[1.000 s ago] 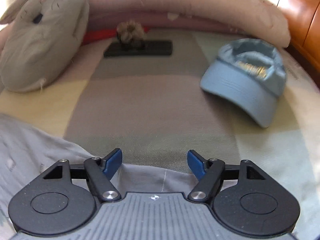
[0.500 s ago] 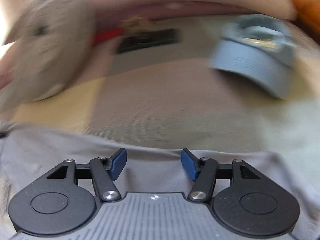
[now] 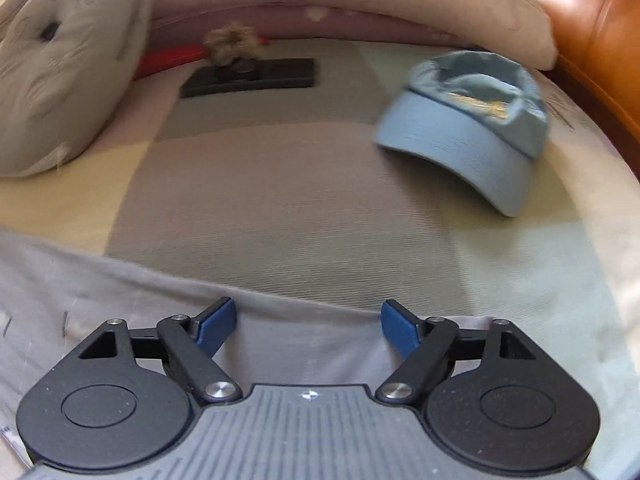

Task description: Fold clothes

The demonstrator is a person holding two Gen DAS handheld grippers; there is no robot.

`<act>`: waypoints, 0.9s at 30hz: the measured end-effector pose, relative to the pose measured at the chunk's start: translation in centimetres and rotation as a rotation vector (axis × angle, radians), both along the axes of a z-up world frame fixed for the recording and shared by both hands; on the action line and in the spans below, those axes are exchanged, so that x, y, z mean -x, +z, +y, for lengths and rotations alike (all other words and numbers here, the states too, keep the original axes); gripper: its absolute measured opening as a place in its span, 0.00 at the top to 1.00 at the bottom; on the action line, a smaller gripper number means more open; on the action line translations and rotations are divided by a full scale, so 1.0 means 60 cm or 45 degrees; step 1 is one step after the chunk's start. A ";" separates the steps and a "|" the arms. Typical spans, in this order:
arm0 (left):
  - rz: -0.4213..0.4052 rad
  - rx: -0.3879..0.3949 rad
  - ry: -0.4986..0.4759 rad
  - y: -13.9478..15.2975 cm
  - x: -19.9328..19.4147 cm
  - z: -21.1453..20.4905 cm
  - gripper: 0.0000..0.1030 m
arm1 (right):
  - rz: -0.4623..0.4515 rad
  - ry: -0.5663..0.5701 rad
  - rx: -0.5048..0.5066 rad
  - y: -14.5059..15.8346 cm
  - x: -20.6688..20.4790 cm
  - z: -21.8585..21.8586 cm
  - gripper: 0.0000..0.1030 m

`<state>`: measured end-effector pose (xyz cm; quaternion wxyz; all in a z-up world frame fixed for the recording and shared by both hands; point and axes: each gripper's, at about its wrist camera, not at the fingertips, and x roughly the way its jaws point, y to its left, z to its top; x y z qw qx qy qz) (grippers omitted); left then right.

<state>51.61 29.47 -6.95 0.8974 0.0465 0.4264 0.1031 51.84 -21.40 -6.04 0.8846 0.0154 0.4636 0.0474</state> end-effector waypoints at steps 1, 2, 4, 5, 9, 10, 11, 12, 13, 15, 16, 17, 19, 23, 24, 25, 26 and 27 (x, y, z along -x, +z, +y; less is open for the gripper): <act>-0.007 -0.015 -0.048 0.006 0.007 -0.014 0.22 | 0.011 0.003 -0.045 0.007 0.003 -0.008 0.19; -0.012 -0.012 -0.107 0.013 0.013 -0.030 0.22 | 0.018 0.018 -0.103 0.019 0.011 -0.013 0.19; -0.017 0.027 -0.236 0.022 0.026 -0.064 0.21 | 0.041 0.060 -0.224 0.040 0.029 -0.019 0.18; -0.011 0.050 -0.291 0.022 0.032 -0.081 0.20 | 0.067 0.090 -0.246 0.047 0.039 -0.018 0.16; 0.032 0.028 -0.430 0.003 0.056 -0.135 0.20 | 0.135 0.157 -0.135 0.045 0.090 0.008 0.14; 0.054 0.019 -0.440 -0.005 0.061 -0.142 0.20 | 0.156 0.168 -0.087 0.036 0.103 0.019 0.14; 0.073 0.008 -0.444 -0.013 0.064 -0.147 0.20 | 0.168 0.171 -0.046 0.025 0.119 0.029 0.14; 0.074 0.002 -0.439 -0.019 0.067 -0.147 0.20 | 0.180 0.173 -0.006 0.014 0.136 0.040 0.14; 0.061 0.016 -0.430 -0.022 0.073 -0.143 0.20 | 0.193 0.184 0.040 0.001 0.149 0.055 0.14; 0.080 0.076 -0.385 -0.020 0.075 -0.127 0.20 | 0.179 0.223 0.140 -0.014 0.172 0.086 0.11; 0.088 0.093 -0.367 -0.015 0.078 -0.118 0.20 | 0.145 0.251 0.194 -0.012 0.181 0.101 0.11; 0.075 0.092 -0.361 -0.011 0.086 -0.111 0.20 | 0.111 0.279 0.249 -0.011 0.191 0.116 0.11; 0.028 0.080 -0.347 -0.003 0.092 -0.094 0.20 | 0.121 0.288 0.135 0.003 0.191 0.110 0.10; 0.056 0.165 -0.234 -0.027 0.089 -0.043 0.19 | 0.140 0.249 0.042 0.010 0.195 0.097 0.08; 0.064 0.188 -0.216 -0.031 0.091 -0.032 0.19 | 0.133 0.251 0.069 0.010 0.200 0.100 0.08; 0.059 0.205 -0.198 -0.029 0.094 -0.022 0.19 | 0.134 0.256 0.081 0.008 0.201 0.102 0.08; 0.055 0.222 -0.180 -0.027 0.096 -0.012 0.19 | 0.141 0.259 0.081 0.006 0.203 0.100 0.08; 0.051 0.239 -0.163 -0.025 0.099 -0.002 0.19 | 0.149 0.262 0.080 0.005 0.204 0.099 0.08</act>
